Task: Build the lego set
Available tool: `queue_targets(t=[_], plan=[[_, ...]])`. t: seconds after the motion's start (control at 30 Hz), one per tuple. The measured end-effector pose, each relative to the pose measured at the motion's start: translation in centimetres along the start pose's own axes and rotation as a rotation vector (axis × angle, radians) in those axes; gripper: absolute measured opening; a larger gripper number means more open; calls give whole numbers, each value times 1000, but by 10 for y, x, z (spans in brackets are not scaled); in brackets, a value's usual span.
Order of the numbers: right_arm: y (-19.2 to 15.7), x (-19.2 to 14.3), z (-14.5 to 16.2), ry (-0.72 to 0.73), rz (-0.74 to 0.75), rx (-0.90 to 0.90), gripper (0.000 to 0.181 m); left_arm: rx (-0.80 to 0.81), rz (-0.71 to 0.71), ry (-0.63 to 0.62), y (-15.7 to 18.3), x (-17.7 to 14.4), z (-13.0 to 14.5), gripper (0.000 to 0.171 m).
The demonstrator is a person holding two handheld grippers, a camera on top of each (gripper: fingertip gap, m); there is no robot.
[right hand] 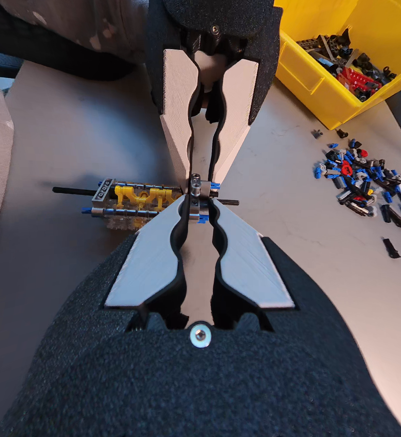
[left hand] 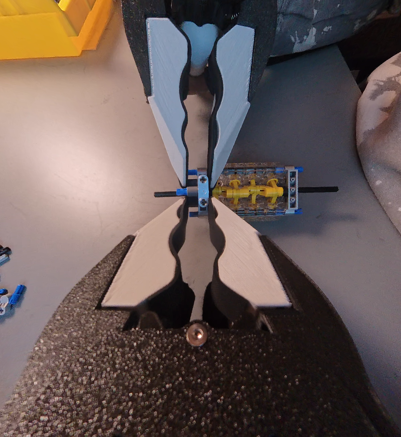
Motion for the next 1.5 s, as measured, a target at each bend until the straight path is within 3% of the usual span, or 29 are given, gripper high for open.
queue_targets(t=[0.7, 0.8, 0.9, 1.0, 1.23, 1.37, 1.5], plan=[[0, 6, 13, -33, -33, 103, 13, -73, 26, -3, -2, 3, 5, 13], [5, 3, 11, -15, 1, 81, 13, -150, 42, 50, -7, 0, 4, 15], [14, -5, 8, 14, 75, 32, 14, -251, 47, 90, -19, -7, 2, 32], [27, -19, 5, 31, 179, -20, 14, -395, 41, 152, -35, -15, -4, 37], [39, -56, -42, 227, 454, -242, 14, -714, 165, 329, -44, -18, -31, 47], [25, -54, -62, 258, 489, -364, 14, -706, 333, 385, -25, -20, -49, 31], [26, -68, -70, 401, 481, -225, 18, -586, 171, 490, -37, -35, -57, 25]])
Point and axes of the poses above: each gripper's, where its closed fingertips meet, x out along the fingers, z out of its underside, y = z × x across the jaws, the point moved 2 cm from there along -x, back along the fingers, and after that the axes turned 10 degrees about -z, right-handed, at the moved point
